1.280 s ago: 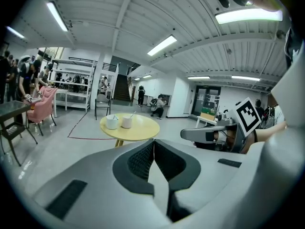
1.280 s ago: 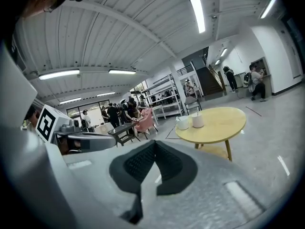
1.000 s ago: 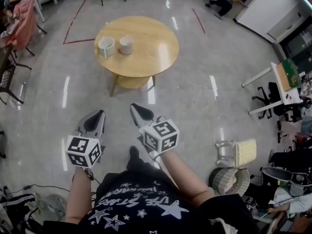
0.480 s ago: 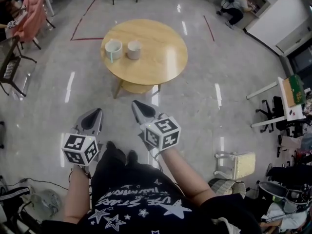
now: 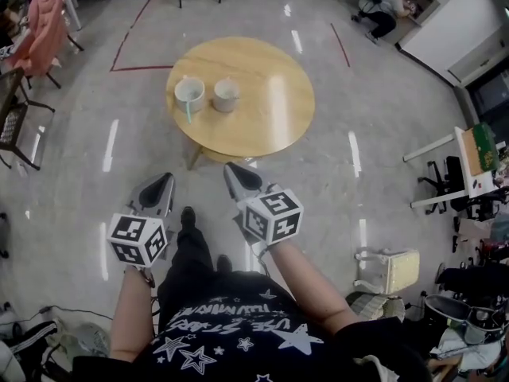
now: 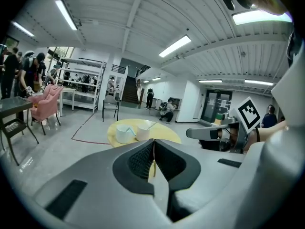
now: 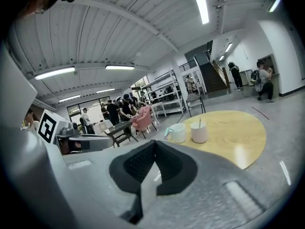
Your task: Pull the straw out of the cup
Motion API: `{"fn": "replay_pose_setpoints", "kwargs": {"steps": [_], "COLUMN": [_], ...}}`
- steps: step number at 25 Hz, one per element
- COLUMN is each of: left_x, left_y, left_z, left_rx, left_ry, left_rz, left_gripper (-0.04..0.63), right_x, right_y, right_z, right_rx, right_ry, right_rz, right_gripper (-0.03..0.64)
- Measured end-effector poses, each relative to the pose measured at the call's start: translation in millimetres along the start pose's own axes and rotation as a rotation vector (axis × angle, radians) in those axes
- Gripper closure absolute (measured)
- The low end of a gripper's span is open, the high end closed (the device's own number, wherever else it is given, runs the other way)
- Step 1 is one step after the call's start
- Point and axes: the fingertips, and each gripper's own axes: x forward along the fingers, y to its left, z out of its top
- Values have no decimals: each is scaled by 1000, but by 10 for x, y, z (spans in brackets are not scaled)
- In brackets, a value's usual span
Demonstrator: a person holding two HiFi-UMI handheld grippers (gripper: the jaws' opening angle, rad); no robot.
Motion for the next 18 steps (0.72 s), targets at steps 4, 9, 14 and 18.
{"fn": "replay_pose_setpoints", "kwargs": {"steps": [4, 9, 14, 18], "left_x": [321, 745, 967, 1129], "left_y": [317, 654, 1031, 1237], "left_z": [128, 218, 372, 408], "left_rx": [-3, 12, 13, 2], "left_ry": [19, 45, 61, 76], "left_rz": [-27, -55, -63, -79], "left_gripper": [587, 587, 587, 587], "right_x": [398, 896, 1326, 1593], "right_y": [-125, -348, -465, -520], "right_z": [192, 259, 379, 373], "right_rx": [49, 51, 50, 53], "right_ry": [-16, 31, 85, 126], "right_rz": [3, -15, -38, -59], "right_gripper": [617, 617, 615, 614]}}
